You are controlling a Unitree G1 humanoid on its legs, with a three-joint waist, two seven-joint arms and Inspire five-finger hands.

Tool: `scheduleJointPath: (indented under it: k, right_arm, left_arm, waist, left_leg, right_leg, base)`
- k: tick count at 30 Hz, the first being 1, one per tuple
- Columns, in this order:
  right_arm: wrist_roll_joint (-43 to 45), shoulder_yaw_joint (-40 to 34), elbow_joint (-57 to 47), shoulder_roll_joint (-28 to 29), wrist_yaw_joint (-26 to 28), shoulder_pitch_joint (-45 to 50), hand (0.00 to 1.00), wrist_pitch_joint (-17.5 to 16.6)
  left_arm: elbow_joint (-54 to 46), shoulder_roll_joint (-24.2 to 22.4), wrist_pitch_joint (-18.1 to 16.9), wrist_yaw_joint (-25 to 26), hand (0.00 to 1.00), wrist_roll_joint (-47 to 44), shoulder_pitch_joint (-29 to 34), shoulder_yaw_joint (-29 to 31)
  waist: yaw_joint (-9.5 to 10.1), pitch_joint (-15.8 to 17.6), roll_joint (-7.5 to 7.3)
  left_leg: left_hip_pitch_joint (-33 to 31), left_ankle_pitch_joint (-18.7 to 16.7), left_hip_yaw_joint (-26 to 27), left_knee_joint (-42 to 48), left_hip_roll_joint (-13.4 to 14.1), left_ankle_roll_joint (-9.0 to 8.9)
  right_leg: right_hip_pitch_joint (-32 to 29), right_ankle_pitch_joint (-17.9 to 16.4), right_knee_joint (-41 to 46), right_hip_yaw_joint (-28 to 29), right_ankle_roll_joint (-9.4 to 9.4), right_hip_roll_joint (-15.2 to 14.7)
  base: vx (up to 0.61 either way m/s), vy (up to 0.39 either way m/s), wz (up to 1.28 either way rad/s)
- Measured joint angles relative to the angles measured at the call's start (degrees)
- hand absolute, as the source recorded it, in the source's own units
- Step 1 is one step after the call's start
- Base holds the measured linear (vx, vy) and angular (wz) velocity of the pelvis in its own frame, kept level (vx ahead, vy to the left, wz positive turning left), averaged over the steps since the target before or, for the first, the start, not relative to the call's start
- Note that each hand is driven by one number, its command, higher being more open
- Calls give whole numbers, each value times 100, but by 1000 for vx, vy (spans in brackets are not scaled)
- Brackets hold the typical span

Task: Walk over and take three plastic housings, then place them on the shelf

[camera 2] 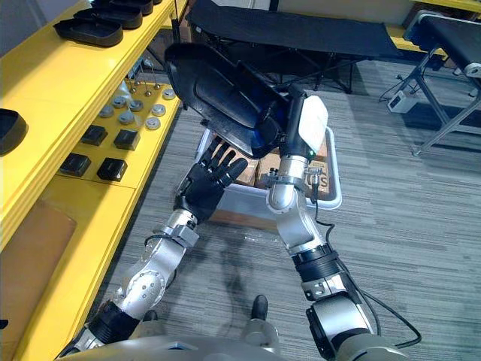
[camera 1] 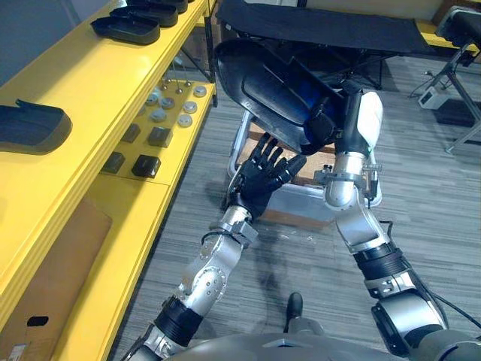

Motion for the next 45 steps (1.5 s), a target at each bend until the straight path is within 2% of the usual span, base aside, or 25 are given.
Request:
scheduleJointPath:
  k: [8, 13, 17, 20, 27, 34, 35, 41, 45]
  right_arm:
    - [47, 248, 170, 228, 5, 141, 0, -335]
    - [48, 467, 169, 309, -44, 328, 0, -642]
    - [50, 509, 169, 447, -59, 390, 0, -689]
    - [52, 605, 169, 459, -57, 523, 0, -805]
    - [53, 838, 215, 629, -61, 700, 0, -811]
    - [58, 911, 236, 706, -70, 732, 0, -814]
    - [60, 936, 267, 720, -69, 732, 0, -814]
    - [173, 1080, 396, 776, -59, 731, 0, -814]
    - [204, 1111, 396, 828, -68, 730, 0, -814]
  left_arm:
    - [1, 0, -76, 431, 100, 641, -4, 2]
    - [8, -3, -236, 733, 100, 650, -4, 71]
    - [8, -13, -370, 763, 100, 610, -6, 190]
    - [20, -26, -378, 866, 100, 380, -10, 264]
    - [409, -267, -632, 874, 100, -494, -259, 507]
    - [522, -393, -644, 874, 100, -1008, -285, 635]
    - [591, -404, -645, 873, 0, -1059, -305, 633]
    - [1031, -405, -653, 839, 0, -1277, -452, 615]
    - [1085, -405, -743, 824, 0, -1284, -459, 586]
  waist:
    - [-11, -104, 5]
    - [0, -303, -4]
    - [-8, -344, -15]
    - [-13, -386, -14]
    - [-22, -460, -46]
    - [-16, -493, -84]
    - [-16, -508, -98]
    - [-14, -565, -188]
    - [-10, -566, -198]
  left_leg:
    - [4, -10, -19, 33, -2, 8]
    - [19, -47, -26, 71, -2, 12]
    - [48, -48, -22, 78, -2, 11]
    - [86, -49, -8, 72, -2, 9]
    - [104, -52, 1, 70, -2, 7]
    - [107, -53, 3, 68, -2, 6]
    - [110, -53, 3, 68, -2, 7]
    - [172, -63, 1, 68, -2, 6]
    - [177, -70, 1, 62, -2, 3]
  right_leg:
    - [35, 2, -1, -13, -1, -2]
    - [80, 2, -9, -16, -2, -4]
    - [97, 2, -10, -10, -2, -3]
    - [115, 2, -11, 1, -3, -3]
    - [118, -2, -12, 4, -18, -2]
    - [120, 4, -12, 4, -26, -2]
    - [123, 5, -12, 4, -27, -2]
    - [187, -6, -24, 9, -46, -2]
    - [187, -21, -25, 5, -70, -2]
  base:
    - [0, 0, 0]
    - [0, 0, 0]
    - [0, 0, 0]
    - [0, 0, 0]
    - [0, 0, 0]
    - [0, 0, 0]
    - [0, 0, 0]
    - [0, 0, 0]
    - [-8, 5, 0]
